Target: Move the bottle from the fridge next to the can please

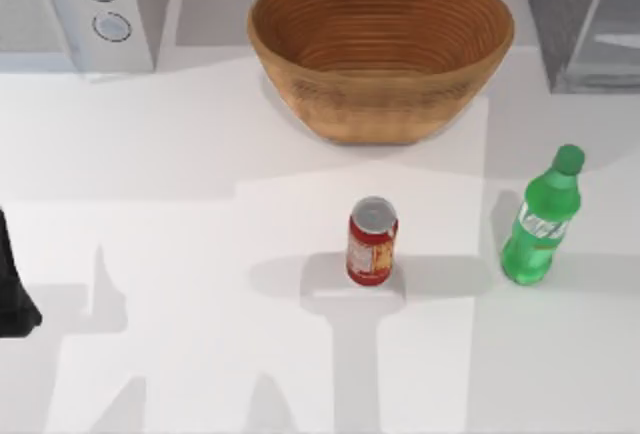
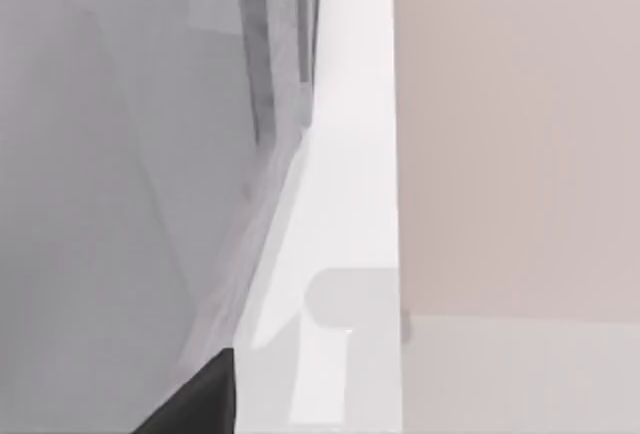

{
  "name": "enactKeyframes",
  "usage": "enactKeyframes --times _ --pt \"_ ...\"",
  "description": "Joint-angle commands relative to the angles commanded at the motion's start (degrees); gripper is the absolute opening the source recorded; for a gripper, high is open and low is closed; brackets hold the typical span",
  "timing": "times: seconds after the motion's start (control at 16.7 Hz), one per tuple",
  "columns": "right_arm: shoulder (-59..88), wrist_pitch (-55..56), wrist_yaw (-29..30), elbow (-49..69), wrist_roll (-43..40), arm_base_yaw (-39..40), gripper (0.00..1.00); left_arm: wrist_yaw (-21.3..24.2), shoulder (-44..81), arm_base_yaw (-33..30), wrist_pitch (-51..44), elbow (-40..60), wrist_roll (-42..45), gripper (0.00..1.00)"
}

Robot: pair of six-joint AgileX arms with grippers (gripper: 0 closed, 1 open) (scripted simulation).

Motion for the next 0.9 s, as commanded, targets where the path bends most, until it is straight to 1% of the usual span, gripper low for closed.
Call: enactKeyframes --times 0.24,0.42,0.6,0.9 --pt "-0.5 0.5 0.5 -0.7 0.5 0.0 1.00 0.0 0.0 0.0 0.0 0.0 0.0 1.00" --pt "-1.4 2.9 5.0 -2.5 5.0 5.5 1.00 0.0 0.0 0.0 0.0 0.0 0.0 1.00" --pt "-3.3 6.8 12.7 -5.7 12.0 16.1 1.00 0.0 0.0 0.0 0.0 0.0 0.0 1.00" --pt "-8.1 14.8 28.9 -12.3 25.8 38.2 1.00 0.0 0.0 0.0 0.0 0.0 0.0 1.00"
